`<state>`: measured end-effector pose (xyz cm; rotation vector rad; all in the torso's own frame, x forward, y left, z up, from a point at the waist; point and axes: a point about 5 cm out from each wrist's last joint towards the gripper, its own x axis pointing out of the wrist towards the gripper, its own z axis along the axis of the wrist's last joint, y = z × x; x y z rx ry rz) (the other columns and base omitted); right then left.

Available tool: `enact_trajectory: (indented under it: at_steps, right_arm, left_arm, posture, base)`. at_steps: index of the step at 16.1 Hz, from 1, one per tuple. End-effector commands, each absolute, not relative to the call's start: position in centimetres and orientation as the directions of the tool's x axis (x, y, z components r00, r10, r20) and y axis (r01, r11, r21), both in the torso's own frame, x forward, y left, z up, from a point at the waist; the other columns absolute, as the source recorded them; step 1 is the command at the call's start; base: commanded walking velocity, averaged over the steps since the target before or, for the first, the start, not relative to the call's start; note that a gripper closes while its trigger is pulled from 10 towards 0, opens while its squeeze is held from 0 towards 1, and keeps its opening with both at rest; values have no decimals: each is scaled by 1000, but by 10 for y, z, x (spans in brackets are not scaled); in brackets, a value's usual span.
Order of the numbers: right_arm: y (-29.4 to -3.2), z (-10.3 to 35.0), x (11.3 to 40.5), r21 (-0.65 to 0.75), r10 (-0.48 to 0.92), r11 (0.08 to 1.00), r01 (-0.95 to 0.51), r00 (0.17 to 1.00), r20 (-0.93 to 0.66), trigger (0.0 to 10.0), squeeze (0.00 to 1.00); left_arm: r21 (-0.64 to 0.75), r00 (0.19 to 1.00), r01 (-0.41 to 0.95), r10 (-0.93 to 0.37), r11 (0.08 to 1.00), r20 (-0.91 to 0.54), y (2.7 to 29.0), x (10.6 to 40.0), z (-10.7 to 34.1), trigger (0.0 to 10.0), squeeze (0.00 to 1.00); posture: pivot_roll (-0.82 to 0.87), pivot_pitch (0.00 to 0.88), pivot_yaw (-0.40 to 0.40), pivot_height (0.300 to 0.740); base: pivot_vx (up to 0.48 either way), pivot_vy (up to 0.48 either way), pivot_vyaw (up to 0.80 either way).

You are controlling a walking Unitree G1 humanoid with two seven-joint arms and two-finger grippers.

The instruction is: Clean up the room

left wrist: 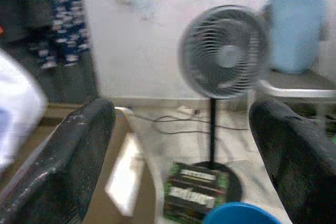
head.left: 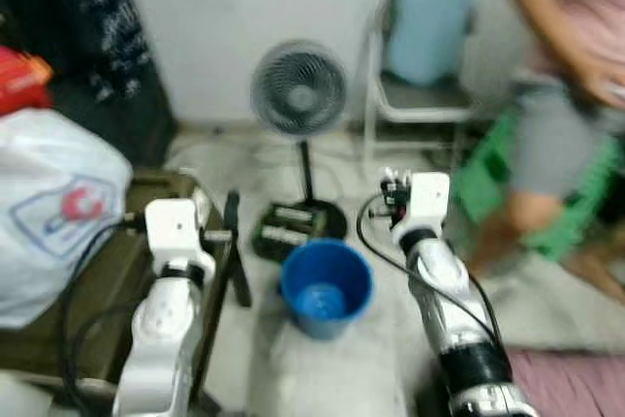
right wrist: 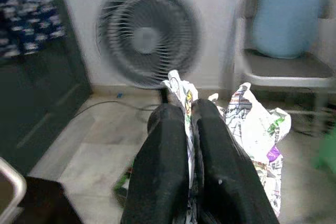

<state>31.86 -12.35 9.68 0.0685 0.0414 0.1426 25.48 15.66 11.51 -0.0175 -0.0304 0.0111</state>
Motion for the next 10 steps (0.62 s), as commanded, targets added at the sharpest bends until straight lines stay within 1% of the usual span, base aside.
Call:
enact_trajectory:
  at_steps: [1,5,10]
  right_arm:
    - [-110,103,321,84,176,981,-174,984,-17,10000,0]
    - [-110,103,322,83,172,982,-170,985,-20,10000,0]
    - [-111,100,323,113,154,982,-149,987,-38,10000,0]
  left_arm:
    - [-5,999,-35,35,999,36,165,255,117,10000,0]
    - [-10,999,-28,28,1000,37,164,256,117,10000,0]
    - [-10,999,-20,21,1000,32,161,256,117,10000,0]
  posture:
    - [-20,0,-10,740]
    - [-20,0,-9,740]
    - [-20,0,-9,740]
  base:
    - [289,0,800]
    - [292,0,0]
    - [0,0,0]
